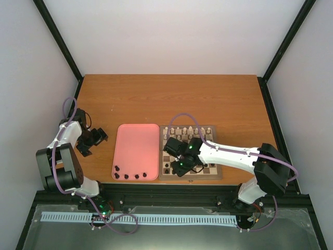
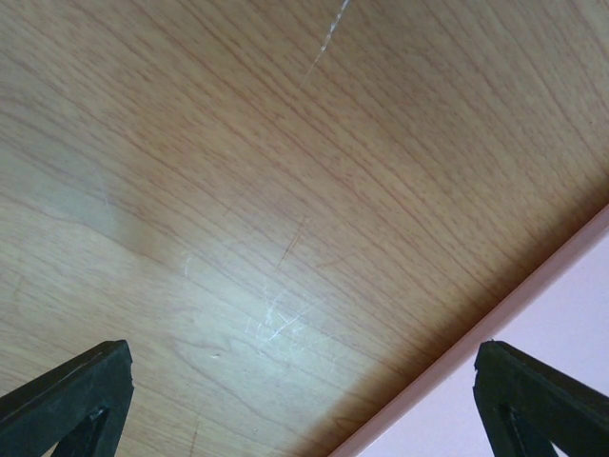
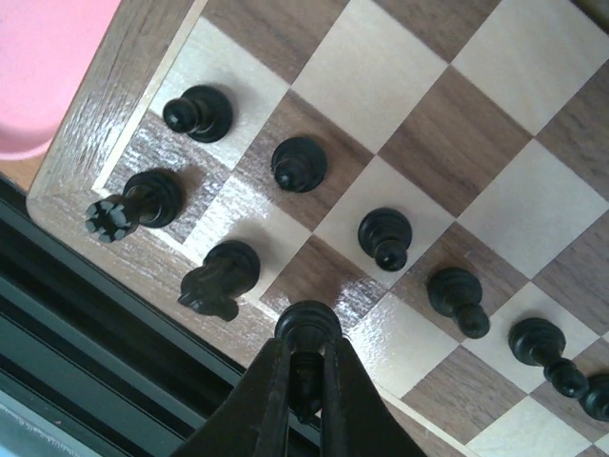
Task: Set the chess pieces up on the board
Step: Place the chess piece on the chessboard.
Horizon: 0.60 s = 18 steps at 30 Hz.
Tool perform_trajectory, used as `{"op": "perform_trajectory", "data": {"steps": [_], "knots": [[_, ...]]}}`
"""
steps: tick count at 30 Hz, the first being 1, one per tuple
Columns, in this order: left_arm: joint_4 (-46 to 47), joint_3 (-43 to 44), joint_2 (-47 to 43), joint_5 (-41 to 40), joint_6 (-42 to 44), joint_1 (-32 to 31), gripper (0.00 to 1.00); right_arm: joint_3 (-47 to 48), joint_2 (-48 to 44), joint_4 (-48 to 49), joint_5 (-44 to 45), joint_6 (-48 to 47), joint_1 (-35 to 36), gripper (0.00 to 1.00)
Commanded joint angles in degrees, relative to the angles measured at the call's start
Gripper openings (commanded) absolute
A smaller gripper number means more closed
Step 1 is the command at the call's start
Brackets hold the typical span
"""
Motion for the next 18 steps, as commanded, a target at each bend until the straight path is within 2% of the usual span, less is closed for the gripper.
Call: {"op": "perform_trajectory", "data": {"steps": [1, 18], "knots": [[0.4, 2.1, 0.7, -0.3, 0.9, -0.3, 1.00, -0.6, -0.5, 2.0, -0.3, 0.7, -1.3, 0.03], [0.5, 2.5, 1.5, -0.3, 1.0, -0.3, 1.00, -0.1, 2.2, 1.8, -1.2, -0.4, -1.9, 0.06]]}}
